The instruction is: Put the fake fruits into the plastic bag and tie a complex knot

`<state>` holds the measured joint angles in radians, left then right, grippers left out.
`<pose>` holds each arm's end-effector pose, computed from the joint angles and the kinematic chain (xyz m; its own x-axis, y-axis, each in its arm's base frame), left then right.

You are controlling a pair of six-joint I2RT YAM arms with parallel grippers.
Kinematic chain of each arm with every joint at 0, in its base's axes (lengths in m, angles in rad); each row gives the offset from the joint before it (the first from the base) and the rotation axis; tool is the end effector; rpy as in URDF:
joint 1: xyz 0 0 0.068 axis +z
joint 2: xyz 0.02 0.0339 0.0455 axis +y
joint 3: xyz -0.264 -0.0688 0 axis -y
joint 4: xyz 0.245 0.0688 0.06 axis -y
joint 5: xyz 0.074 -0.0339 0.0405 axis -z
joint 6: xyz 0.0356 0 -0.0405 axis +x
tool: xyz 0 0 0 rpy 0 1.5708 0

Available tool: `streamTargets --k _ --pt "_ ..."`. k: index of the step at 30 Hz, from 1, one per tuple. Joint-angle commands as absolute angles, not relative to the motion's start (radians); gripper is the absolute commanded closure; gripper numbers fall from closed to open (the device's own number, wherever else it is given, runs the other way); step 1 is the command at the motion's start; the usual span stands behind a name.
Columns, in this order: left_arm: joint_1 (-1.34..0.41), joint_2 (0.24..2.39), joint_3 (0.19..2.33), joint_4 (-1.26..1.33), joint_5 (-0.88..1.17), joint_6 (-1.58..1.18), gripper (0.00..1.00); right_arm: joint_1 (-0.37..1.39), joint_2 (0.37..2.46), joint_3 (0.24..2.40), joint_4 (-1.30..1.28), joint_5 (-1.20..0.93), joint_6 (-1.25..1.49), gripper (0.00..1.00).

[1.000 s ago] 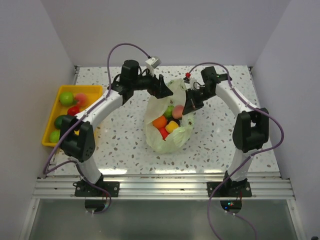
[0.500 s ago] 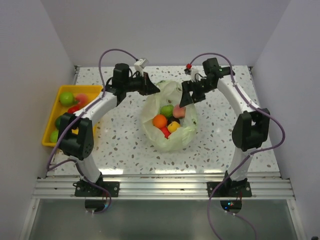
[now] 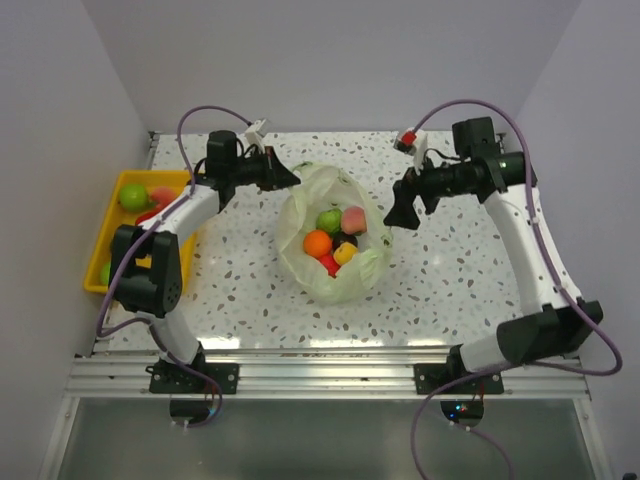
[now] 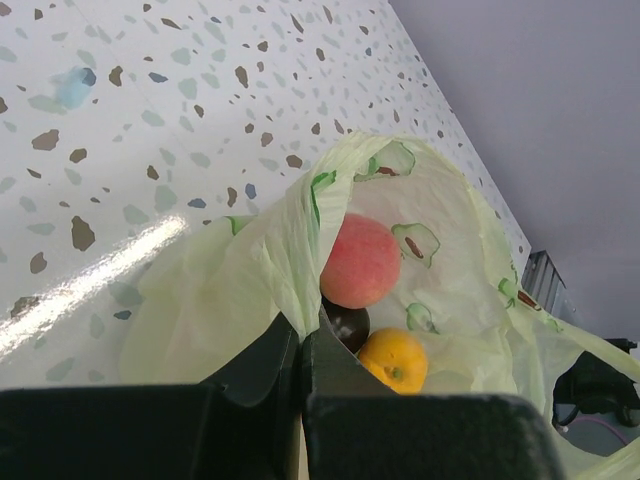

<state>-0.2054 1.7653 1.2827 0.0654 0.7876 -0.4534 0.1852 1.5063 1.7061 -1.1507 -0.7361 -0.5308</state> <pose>0.3928 -0.1076 0.2718 -0.6975 -0.1704 -0.6961 0.5258 0.5383 -0.6586 0.2802 0.0768 0.4027 -0.4268 -0.4616 -0.7777 -0.8533 0.4904 0.1772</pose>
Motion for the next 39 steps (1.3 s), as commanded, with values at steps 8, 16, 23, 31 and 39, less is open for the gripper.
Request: streamTargets --k 8,16,23,31,39 --pt "-0.201 1.770 1.318 0.080 0.808 -0.425 1.00 0.414 1.204 1.290 -0.897 -0.667 -0.506 0.02" --pt "-0.196 1.749 1.301 0.071 0.799 -0.411 1.00 0.509 1.221 1.196 -0.740 -0.516 -0.398 0.39" --pt "-0.109 1.681 1.276 0.040 0.814 -0.411 1.00 0.437 1.171 1.226 -0.744 -0.509 -0.285 1.00" --pt "-0.014 1.543 1.313 -0.142 0.879 -0.299 1.00 0.010 1.150 1.380 -0.808 -0.768 -0.143 1.00" --pt "0.047 1.477 1.252 -0.343 0.835 -0.141 1.00 -0.210 1.253 1.368 -0.778 -0.882 0.049 1.00"
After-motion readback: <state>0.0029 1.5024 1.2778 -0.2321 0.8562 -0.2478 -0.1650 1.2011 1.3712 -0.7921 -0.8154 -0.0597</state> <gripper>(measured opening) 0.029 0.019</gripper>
